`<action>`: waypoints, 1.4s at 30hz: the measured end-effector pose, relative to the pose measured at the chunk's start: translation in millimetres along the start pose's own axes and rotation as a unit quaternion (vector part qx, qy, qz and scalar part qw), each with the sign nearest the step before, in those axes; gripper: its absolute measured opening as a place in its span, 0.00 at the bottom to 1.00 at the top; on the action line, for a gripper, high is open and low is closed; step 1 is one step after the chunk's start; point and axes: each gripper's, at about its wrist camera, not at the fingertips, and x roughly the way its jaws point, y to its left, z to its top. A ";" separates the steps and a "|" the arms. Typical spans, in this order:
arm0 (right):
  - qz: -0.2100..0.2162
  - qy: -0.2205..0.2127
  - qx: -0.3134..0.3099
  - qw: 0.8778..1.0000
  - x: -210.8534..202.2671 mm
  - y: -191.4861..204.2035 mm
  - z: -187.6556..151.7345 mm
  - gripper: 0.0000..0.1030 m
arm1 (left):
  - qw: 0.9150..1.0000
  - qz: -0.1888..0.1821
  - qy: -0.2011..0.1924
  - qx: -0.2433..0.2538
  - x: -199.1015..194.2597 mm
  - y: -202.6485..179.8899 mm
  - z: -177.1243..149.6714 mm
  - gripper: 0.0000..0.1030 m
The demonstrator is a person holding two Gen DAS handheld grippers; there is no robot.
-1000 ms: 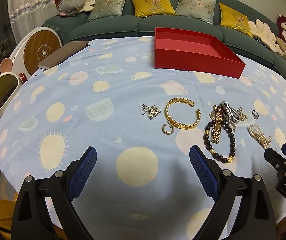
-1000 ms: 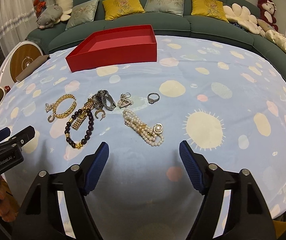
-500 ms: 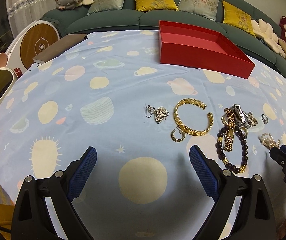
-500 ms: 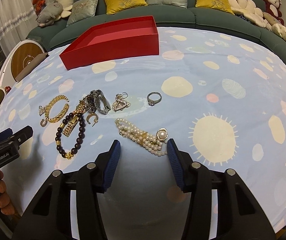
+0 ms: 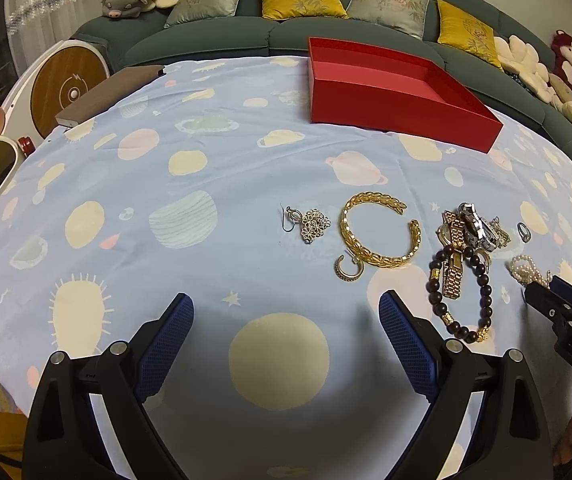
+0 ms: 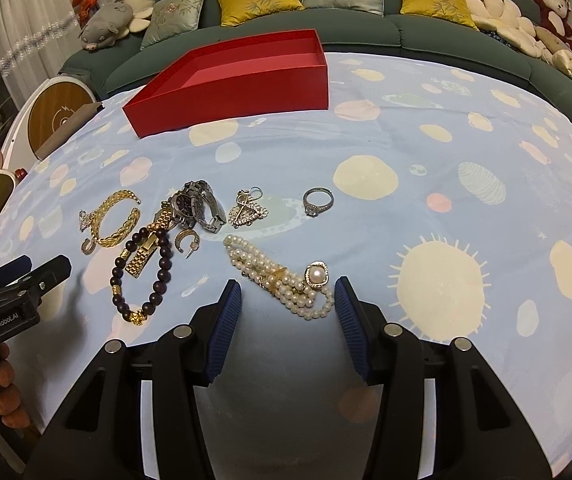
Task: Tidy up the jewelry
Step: 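Move the right tool to the pearl bracelet and close on it, then grasp the black bead bracelet with the left tool while the right tool holds the pearl bracelet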
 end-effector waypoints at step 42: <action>0.015 -0.028 0.019 0.999 -16.2 -5.8 9.7 0.12 | 0.997 -0.052 0.003 0.060 11.8 -70.8 -0.3 0.05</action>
